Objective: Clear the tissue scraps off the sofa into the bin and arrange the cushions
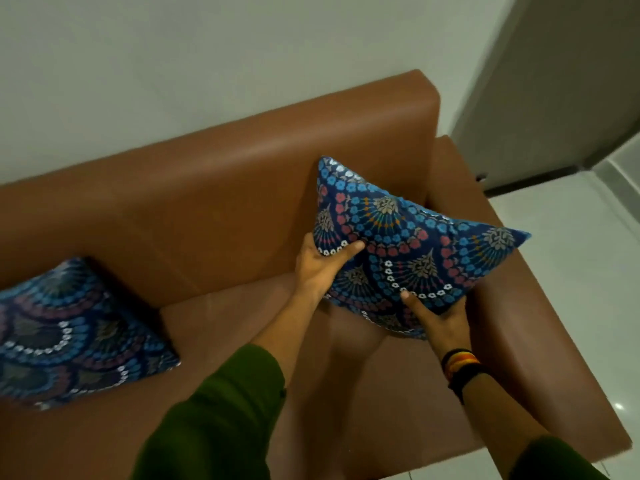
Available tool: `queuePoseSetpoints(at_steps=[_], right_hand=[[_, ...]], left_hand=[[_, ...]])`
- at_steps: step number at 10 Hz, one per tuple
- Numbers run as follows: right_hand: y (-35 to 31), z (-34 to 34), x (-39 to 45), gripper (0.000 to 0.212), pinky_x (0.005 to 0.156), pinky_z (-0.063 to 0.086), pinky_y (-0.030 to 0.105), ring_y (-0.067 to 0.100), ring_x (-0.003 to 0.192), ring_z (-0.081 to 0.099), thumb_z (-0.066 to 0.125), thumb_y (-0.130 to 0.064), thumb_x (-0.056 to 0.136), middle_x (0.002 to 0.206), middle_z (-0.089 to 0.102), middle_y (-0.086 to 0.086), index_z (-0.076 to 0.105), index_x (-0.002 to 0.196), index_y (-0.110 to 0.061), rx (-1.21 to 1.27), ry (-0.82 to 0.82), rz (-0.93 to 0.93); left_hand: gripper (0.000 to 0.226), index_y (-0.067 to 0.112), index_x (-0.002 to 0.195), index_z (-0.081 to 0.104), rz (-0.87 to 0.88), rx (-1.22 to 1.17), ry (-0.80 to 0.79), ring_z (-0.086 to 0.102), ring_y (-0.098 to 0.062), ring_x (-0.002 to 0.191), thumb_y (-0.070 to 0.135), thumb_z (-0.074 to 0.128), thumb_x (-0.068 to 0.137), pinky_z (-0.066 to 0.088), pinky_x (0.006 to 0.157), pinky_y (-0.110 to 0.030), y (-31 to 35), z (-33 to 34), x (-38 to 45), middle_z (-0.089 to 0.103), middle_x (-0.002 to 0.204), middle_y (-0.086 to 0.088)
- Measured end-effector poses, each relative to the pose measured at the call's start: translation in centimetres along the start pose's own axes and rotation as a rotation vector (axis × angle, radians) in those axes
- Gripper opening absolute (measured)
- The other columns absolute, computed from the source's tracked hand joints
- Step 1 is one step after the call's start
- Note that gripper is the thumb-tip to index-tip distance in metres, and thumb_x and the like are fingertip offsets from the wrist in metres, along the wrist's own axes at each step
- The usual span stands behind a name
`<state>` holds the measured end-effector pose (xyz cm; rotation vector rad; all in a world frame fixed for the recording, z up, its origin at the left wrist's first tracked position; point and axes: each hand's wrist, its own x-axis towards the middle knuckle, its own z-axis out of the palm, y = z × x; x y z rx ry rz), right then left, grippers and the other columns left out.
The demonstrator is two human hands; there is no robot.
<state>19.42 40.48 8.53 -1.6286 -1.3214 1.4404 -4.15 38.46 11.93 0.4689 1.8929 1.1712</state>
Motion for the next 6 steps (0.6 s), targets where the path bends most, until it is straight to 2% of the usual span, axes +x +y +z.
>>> queuePoseSetpoints(at_steps=[1,2,3,4,5,6], right_hand=[[-2.1,3.1,0.3,0.085,0.089,0.050,0.027,-0.001,0.105,0.059,0.088,-0.061,0.056,0.122,0.057,-0.029,0.040,0.126,-0.059,-0.044,-0.093,-0.012],[-3.7,6.7,1.9,0.082,0.065,0.051,0.004,-0.023,0.090,0.058,0.088,-0.063,0.054,0.109,0.057,-0.040,0.044,0.123,-0.057,-0.094,-0.225,-0.061],[-3.8,9.4,3.6,0.077,0.058,0.057,0.014,-0.008,0.086,0.068,0.089,-0.055,0.057,0.109,0.068,-0.020,0.050,0.123,-0.046,-0.155,-0.311,-0.096],[-2.7,10.2,4.4,0.083,0.069,0.063,0.040,0.021,0.088,0.074,0.089,-0.050,0.060,0.113,0.072,0.004,0.050,0.131,-0.032,-0.175,-0.327,-0.103],[-4.1,10.3,3.7,0.091,0.095,0.053,0.034,0.013,0.116,0.061,0.089,-0.034,0.069,0.138,0.058,-0.003,0.038,0.144,-0.033,-0.087,-0.338,-0.113],[-4.1,8.8,-1.4,0.098,0.101,0.047,0.029,0.000,0.129,0.049,0.086,-0.027,0.075,0.148,0.045,-0.017,0.025,0.151,-0.038,-0.018,-0.324,-0.157]], left_hand=[[0.074,0.036,0.116,0.055,-0.007,-0.164,0.170,0.073,-0.010,0.104,0.055,0.095,0.058,0.063,0.078,-0.026,-2.4,-4.1,-2.1,0.072,0.114,0.011],[0.085,0.030,0.134,0.047,-0.057,-0.195,0.267,0.068,-0.006,0.106,0.059,0.089,0.066,0.058,0.083,-0.024,-4.6,-7.8,-2.6,0.067,0.125,0.011],[0.084,0.032,0.135,0.040,-0.083,-0.158,0.270,0.063,-0.006,0.104,0.058,0.086,0.070,0.055,0.097,-0.034,-6.5,-9.4,-1.7,0.061,0.125,0.013],[0.085,0.036,0.131,0.036,-0.090,-0.110,0.261,0.061,-0.014,0.112,0.066,0.084,0.067,0.052,0.104,-0.039,-7.4,-9.2,-0.8,0.059,0.125,0.013],[0.105,0.038,0.144,0.030,-0.109,-0.049,0.276,0.058,-0.021,0.128,0.081,0.076,0.061,0.048,0.110,-0.044,-7.2,-9.2,-1.6,0.056,0.141,0.009],[0.127,0.034,0.160,0.004,-0.081,0.041,0.301,0.034,-0.023,0.151,0.092,0.063,0.063,0.035,0.120,-0.046,-6.6,-10.3,-3.6,0.029,0.166,0.004]])
